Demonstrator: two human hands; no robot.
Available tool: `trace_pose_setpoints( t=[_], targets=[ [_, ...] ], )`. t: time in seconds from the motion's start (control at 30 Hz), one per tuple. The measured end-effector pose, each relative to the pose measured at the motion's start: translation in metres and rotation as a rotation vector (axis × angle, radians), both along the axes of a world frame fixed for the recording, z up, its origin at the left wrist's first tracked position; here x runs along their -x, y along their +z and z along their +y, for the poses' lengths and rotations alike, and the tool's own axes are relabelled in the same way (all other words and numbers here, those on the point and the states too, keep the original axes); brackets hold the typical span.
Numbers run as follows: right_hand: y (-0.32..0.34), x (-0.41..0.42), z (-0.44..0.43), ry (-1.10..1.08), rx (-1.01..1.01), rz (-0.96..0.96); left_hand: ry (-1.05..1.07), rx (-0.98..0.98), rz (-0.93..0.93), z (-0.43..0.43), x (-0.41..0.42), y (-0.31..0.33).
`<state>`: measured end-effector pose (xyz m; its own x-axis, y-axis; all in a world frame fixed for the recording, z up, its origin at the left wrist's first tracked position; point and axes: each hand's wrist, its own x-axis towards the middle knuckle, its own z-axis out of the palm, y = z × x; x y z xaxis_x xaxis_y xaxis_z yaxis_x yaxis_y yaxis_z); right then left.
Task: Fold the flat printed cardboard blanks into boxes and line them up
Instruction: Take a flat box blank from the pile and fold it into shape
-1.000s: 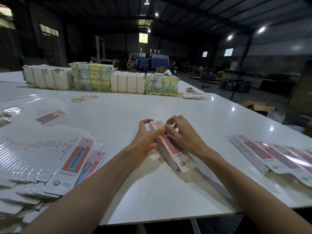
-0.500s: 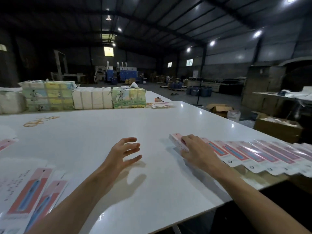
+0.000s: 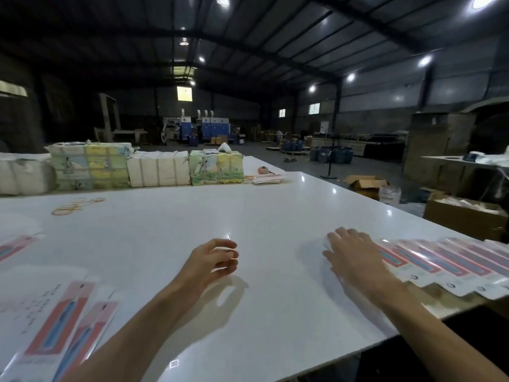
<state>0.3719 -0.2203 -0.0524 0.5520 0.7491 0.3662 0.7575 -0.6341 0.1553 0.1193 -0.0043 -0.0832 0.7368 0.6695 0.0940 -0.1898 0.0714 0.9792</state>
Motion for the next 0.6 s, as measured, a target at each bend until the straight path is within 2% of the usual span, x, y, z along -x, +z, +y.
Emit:
trace_pose_setpoints(
  t=[0.13, 0.27, 0.33, 0.43, 0.6],
  targets=[
    [0.012, 0.06, 0.072, 0.284, -0.155, 0.087, 0.092, -0.142, 0.035, -0.01, 0.004, 0.007],
    [-0.005, 0.116, 0.127, 0.45, -0.204, 0.159, 0.345, -0.5, 0.104, -0.013, 0.009, 0.018],
    [-0.023, 0.129, 0.137, 0.489, -0.196, 0.153, 0.402, -0.604, 0.178, -0.009, 0.014, 0.026],
    [-0.041, 0.127, 0.141, 0.506, -0.163, 0.105, 0.402, -0.698, 0.389, 0.001, 0.02, 0.043],
    [-0.045, 0.121, 0.144, 0.507, -0.153, 0.073, 0.24, -0.78, 0.923, 0.02, 0.053, 0.079]
  ],
)
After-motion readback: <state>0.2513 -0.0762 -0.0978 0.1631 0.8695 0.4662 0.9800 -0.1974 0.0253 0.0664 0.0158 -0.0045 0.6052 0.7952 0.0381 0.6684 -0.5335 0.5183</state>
